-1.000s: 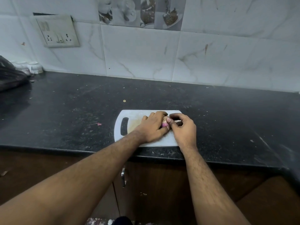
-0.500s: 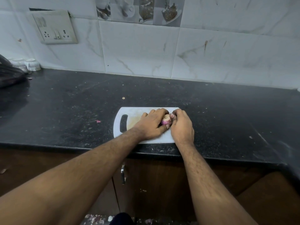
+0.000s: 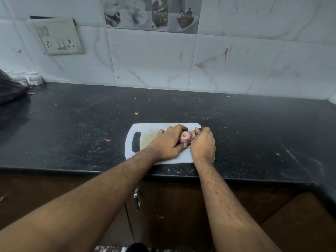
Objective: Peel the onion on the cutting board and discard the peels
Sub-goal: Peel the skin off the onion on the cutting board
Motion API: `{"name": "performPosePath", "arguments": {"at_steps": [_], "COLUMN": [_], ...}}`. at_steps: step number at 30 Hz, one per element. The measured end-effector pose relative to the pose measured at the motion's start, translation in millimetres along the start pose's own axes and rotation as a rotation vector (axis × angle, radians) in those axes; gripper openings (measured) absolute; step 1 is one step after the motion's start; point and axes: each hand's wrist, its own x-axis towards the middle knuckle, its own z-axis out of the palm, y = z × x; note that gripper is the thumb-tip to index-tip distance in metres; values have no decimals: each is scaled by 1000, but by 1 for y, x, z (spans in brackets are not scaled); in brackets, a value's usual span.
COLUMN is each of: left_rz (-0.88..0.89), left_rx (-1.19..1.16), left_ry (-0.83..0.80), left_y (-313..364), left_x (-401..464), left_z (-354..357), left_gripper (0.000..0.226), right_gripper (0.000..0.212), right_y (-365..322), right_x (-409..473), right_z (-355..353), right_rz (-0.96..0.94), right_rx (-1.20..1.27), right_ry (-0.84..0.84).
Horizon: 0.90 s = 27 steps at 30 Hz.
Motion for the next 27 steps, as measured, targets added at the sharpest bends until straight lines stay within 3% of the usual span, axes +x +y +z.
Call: {"name": "performPosePath", "arguments": {"at_steps": [5,10,12,15,21,25,27], "left_rz": [27,-33,-51,-34,-31,-20,2], "left_rx": [-12,-135,-158,-167,-140,-124,-103], "left_ry": [2,14,20,39,75,69,74], "left_y": [2,1,2,5,3,1,0], "left_x": [-3,-5,-5,-7,-7,-5,-3], "left_z": [-2,-8,-11,-12,-8,-6,-6], "left_gripper": [43,43,44,44,47,65,59], "right_gripper": [27,19,14,24,33,25,22], "right_y": [1,15,16,11,11,13,14], "right_x": [-2,7,3,-6,-5,-5,-4], "right_z": [-2,-8,-9,-8,-11,-7,-9], "right_rz": [39,187,111,-29,-106,-136,-152], "right_rx": [95,410,373,254,304,322,336], "right_ry": [64,143,88,17,-113,-91,-77]}}
